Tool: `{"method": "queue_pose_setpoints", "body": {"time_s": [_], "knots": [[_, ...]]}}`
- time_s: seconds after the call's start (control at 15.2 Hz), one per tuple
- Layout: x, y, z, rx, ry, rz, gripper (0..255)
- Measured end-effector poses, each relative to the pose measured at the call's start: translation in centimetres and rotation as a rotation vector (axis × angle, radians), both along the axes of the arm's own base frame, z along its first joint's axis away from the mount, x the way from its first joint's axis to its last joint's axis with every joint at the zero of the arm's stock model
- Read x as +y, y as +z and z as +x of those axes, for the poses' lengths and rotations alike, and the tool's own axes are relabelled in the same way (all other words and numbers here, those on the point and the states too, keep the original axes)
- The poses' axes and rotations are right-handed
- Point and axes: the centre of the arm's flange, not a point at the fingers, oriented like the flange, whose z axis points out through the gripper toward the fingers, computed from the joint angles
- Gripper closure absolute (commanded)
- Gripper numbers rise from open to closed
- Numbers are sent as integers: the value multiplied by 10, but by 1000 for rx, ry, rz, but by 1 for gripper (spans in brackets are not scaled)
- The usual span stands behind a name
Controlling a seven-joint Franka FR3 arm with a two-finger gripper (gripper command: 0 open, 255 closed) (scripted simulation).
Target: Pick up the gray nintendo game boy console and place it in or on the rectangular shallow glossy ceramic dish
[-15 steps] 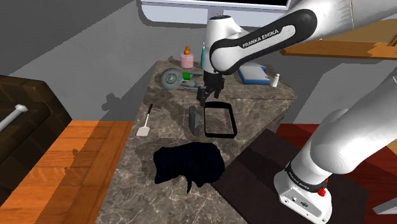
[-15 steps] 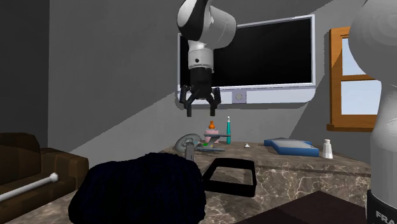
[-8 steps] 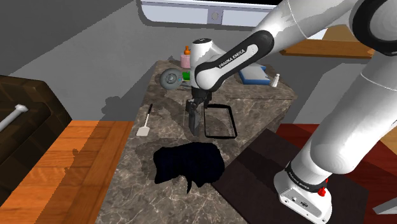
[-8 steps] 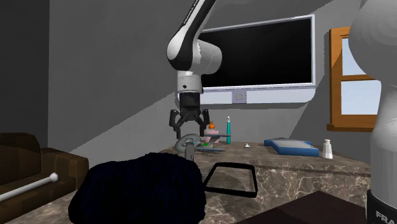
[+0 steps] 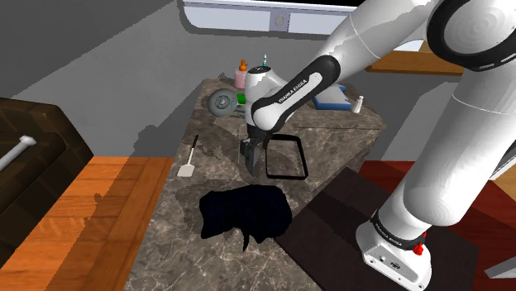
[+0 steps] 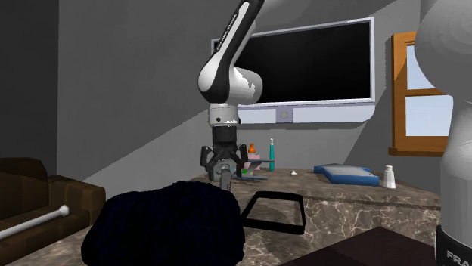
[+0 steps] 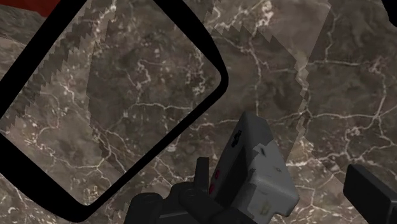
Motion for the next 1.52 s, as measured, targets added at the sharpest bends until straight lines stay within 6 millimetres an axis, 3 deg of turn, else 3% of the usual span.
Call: {"method": "queue_pose_setpoints", "body": {"time_s": [0.46,0.53,1.19,1.52], "knots": [[0,-4,0,0,0,0,0],[0,-4,0,0,0,0,255],[0,-4,0,-2,0,1,255],[-1,17,1,0,0,0,255]]}}
